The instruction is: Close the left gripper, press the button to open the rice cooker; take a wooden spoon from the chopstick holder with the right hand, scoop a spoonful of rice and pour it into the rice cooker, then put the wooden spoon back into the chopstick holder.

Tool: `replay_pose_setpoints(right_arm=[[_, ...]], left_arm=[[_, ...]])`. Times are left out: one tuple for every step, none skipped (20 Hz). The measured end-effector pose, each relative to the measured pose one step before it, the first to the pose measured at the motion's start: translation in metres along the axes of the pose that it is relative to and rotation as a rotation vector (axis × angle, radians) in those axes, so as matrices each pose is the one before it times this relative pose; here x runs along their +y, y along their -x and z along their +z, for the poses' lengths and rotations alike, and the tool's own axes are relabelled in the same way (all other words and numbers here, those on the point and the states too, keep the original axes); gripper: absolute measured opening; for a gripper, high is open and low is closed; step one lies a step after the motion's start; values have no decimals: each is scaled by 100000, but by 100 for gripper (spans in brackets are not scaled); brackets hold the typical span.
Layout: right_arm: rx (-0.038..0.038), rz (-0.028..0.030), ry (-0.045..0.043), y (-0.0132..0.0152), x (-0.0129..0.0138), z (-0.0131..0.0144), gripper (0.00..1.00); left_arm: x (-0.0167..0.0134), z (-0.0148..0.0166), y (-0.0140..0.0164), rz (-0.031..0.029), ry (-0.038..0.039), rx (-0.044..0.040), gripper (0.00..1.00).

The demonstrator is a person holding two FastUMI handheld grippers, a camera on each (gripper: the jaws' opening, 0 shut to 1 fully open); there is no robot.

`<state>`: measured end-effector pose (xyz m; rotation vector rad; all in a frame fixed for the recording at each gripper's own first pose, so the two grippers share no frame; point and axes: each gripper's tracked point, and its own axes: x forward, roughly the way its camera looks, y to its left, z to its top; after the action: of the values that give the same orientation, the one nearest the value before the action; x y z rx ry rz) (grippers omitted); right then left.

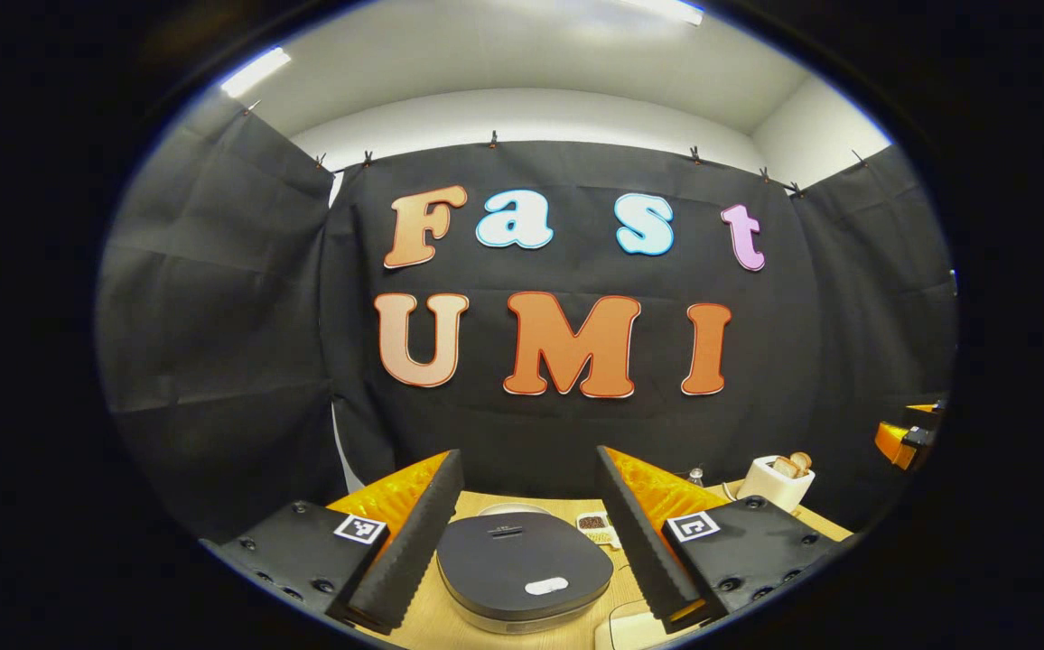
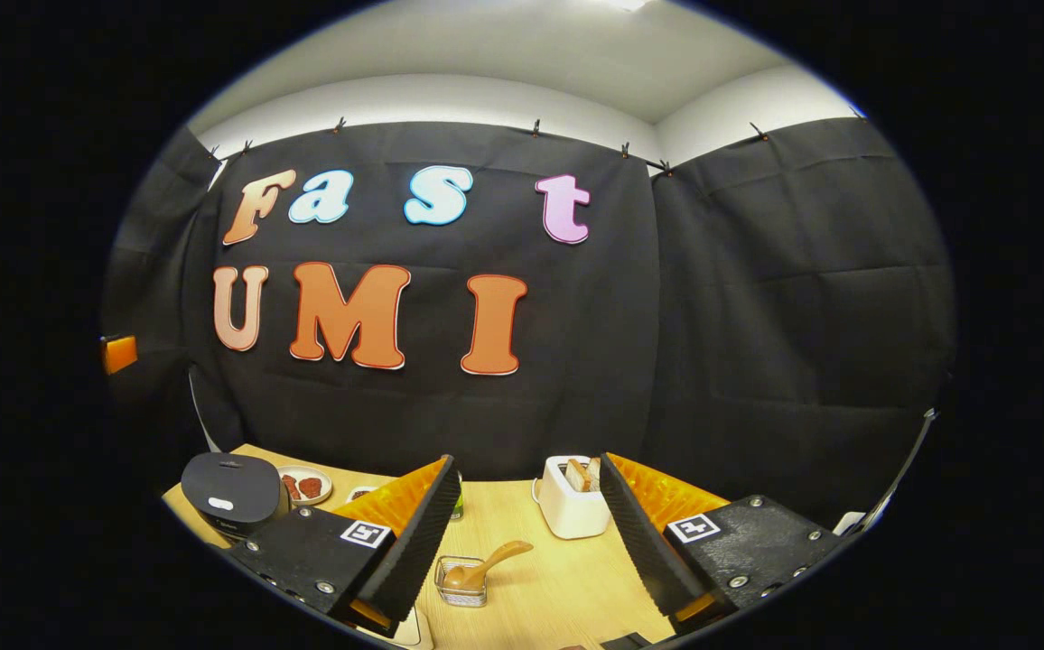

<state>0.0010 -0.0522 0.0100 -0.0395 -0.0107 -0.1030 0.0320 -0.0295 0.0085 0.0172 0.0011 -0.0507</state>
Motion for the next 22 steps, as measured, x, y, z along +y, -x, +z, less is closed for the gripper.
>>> replay_pose_setpoints(right_arm=[[250, -7, -249, -20, -36, -74, 96], [284, 37, -50, -146, 12, -71, 96], [255, -10, 146, -138, -8, -181, 96], [215, -19, 227, -27, -40, -153, 96], [297, -68, 323, -70, 41, -8, 96], [104, -69, 358, -52, -86, -87, 96], [115, -173, 370, -25, 3, 14, 96], [82, -120, 391, 55, -41, -23, 96], [61, -153, 470, -66, -19, -32, 96], [104, -388, 452, -109, -135, -73, 96], [215, -516, 258, -45, -230, -110, 96], [442, -321, 106, 8, -92, -156, 96], [506, -326, -53, -38, -112, -175, 96], [538, -271, 67, -35, -132, -243, 96], [524, -485, 191, -31, -203, -195, 96], [754, -278, 288, -108, -85, -292, 96], [975, -271, 268, -100, -62, -396, 96], [1040, -131, 156, -93, -85, -356, 96], [849, -233, 16, -32, -258, -321, 96], [674, -341, 12, -25, -188, -157, 96], [707, -475, 166, -37, -193, -342, 96], [695, -738, 242, -160, -366, -259, 96]], left_arm=[[-338, 13, -140, -986, -521, 155, 86], [214, -212, 7, 441, -1323, 586, 72], [87, -239, -62, 259, -934, 358, 61], [-161, -59, -198, 166, -48, 358, 51], [75, -65, -130, 554, 312, 154, 40], [45, -295, -257, 687, -8, 268, 29], [35, -141, -117, -954, 521, 560, 18], [-386, -413, -44, -930, 601, 1359, 7], [335, 222, -1, 2115, 682, 665, 7], [-386, -1144, -493, -1985, 1015, 1823, 4], [-269, -706, -121, -1014, 1145, 2125, 4], [-94, -773, -333, -105, 706, 2514, 4], [-212, -832, -417, -1042, 264, 1655, 6], [-178, -698, -235, -746, 116, 1753, 4], [-105, -758, -527, -611, -44, 1213, 4], [-161, -1153, -564, -136, -776, 1551, 4], [-207, -1340, -660, -529, -1172, 2578, 4], [-377, -1495, -672, -711, -1055, 3023, 2], [-280, -1226, -537, -792, -1086, 2853, 4], [-332, -1428, -576, -545, -697, 2640, 4], [-301, -1042, -660, -697, -42, 2175, 4], [-396, -1221, -696, -664, 589, 2378, 4]])
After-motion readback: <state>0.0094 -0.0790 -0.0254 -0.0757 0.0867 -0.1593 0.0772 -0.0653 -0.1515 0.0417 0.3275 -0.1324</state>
